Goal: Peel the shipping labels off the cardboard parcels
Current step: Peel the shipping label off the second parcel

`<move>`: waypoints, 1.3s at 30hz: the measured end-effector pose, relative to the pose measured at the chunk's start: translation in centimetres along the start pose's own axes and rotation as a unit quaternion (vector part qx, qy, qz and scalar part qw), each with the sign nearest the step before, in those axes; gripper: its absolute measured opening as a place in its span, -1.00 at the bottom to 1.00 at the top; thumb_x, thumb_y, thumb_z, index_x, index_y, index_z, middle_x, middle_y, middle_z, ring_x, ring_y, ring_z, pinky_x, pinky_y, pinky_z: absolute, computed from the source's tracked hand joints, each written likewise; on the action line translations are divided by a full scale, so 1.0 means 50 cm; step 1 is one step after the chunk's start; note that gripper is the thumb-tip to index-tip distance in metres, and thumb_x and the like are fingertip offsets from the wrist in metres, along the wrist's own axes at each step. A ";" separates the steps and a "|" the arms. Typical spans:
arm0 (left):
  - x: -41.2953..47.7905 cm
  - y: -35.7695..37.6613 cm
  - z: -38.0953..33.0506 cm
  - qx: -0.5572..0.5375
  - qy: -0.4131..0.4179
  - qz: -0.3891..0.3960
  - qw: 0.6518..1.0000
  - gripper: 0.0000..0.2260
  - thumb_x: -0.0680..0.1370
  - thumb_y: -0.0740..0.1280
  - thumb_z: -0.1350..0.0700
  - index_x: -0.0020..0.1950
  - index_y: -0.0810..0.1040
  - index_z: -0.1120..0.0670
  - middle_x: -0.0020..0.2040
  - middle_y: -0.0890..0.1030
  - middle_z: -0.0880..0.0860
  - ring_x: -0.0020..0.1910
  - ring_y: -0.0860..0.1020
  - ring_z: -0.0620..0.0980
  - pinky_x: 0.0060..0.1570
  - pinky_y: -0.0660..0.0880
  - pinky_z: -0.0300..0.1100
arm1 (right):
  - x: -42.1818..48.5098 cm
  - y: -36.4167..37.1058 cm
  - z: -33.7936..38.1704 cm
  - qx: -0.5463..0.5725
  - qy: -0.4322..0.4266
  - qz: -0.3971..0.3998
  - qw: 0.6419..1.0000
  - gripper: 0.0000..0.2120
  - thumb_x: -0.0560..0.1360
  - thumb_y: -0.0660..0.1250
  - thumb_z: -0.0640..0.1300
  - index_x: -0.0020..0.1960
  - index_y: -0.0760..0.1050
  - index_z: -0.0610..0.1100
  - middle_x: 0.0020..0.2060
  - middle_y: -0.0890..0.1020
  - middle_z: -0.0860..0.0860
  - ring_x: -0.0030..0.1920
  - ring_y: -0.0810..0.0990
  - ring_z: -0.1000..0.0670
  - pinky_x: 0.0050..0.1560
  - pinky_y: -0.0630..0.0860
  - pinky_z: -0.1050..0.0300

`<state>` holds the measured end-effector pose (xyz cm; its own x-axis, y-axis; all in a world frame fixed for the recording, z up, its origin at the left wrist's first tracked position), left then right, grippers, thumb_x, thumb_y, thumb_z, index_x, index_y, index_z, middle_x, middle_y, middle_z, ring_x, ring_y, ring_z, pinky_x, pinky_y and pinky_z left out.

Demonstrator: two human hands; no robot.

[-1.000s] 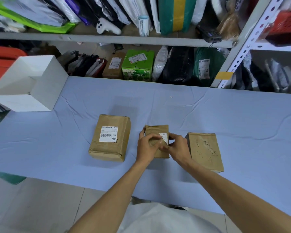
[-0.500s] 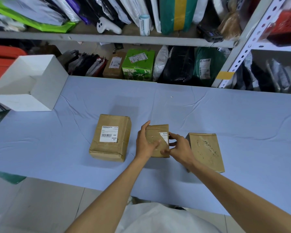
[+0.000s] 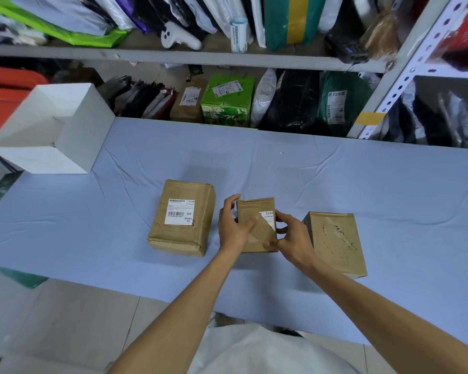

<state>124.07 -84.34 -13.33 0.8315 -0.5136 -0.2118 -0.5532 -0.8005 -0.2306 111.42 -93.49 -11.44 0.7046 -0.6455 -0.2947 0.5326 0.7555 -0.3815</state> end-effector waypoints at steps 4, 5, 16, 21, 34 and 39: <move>-0.022 0.002 0.000 -0.021 0.035 0.008 0.999 -0.42 0.40 0.46 0.28 0.28 0.34 -0.15 0.27 0.41 -0.17 0.18 0.48 -0.28 0.08 0.55 -0.23 | 0.001 -0.001 0.001 0.013 0.004 -0.002 1.000 -0.28 0.23 0.54 -0.36 0.33 0.46 -0.03 0.07 0.58 0.02 -0.10 0.58 0.15 -0.33 0.47 0.47; -0.024 0.004 0.005 -0.011 0.044 0.015 0.999 -0.44 0.40 0.45 0.27 0.26 0.35 -0.16 0.28 0.41 -0.18 0.20 0.48 -0.24 0.12 0.55 -0.16 | 0.002 -0.001 0.001 0.015 0.005 -0.004 1.000 -0.28 0.23 0.54 -0.35 0.33 0.47 -0.02 0.08 0.58 0.01 -0.09 0.59 0.13 -0.33 0.48 0.44; 0.001 -0.010 -0.009 -0.059 -0.017 -0.010 0.998 -0.35 0.44 0.48 0.18 0.40 0.28 -0.22 0.25 0.50 0.05 0.17 0.54 -0.07 0.12 0.56 -0.05 | 0.012 0.011 0.003 0.025 0.017 -0.013 0.999 -0.29 0.19 0.47 -0.43 0.31 0.49 -0.08 0.07 0.62 0.00 -0.05 0.63 -0.01 -0.34 0.53 0.34; -0.017 -0.007 -0.004 -0.018 0.042 0.009 0.999 -0.52 0.41 0.41 0.30 0.23 0.41 -0.08 0.25 0.47 -0.05 0.24 0.48 -0.07 0.19 0.52 -0.07 | 0.011 0.011 0.006 0.022 0.018 -0.015 0.999 -0.30 0.20 0.48 -0.43 0.31 0.49 -0.10 0.06 0.62 0.00 -0.14 0.59 0.14 -0.38 0.48 0.41; -0.037 0.007 0.026 0.102 0.084 0.084 0.988 -0.54 0.45 0.35 0.26 0.21 0.48 -0.22 0.49 0.19 0.01 0.48 0.25 -0.09 0.39 0.33 -0.20 | 0.021 0.012 0.011 0.002 0.034 -0.003 0.999 -0.44 0.26 0.47 -0.41 0.22 0.56 -0.10 -0.10 0.66 0.08 -0.11 0.64 0.11 -0.25 0.58 0.32; -0.037 0.010 0.018 0.102 0.073 0.075 0.989 -0.54 0.43 0.30 0.30 0.20 0.51 -0.17 0.47 0.22 -0.01 0.40 0.32 -0.13 0.26 0.34 -0.38 | 0.024 0.009 0.011 -0.006 0.033 0.002 0.999 -0.40 0.26 0.48 -0.40 0.27 0.53 -0.11 -0.04 0.66 0.03 -0.10 0.65 0.08 -0.25 0.59 0.33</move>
<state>122.20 -83.50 -13.91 0.7297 -0.6727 -0.1224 -0.6571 -0.6404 -0.3976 112.79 -93.85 -11.47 0.6737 -0.6490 -0.3535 0.5239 0.7567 -0.3910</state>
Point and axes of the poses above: each hand's wrist, its own x-axis towards the middle knuckle, its own y-axis out of the palm, z = x × y, the point moved 2 cm from there along x, towards the middle knuckle
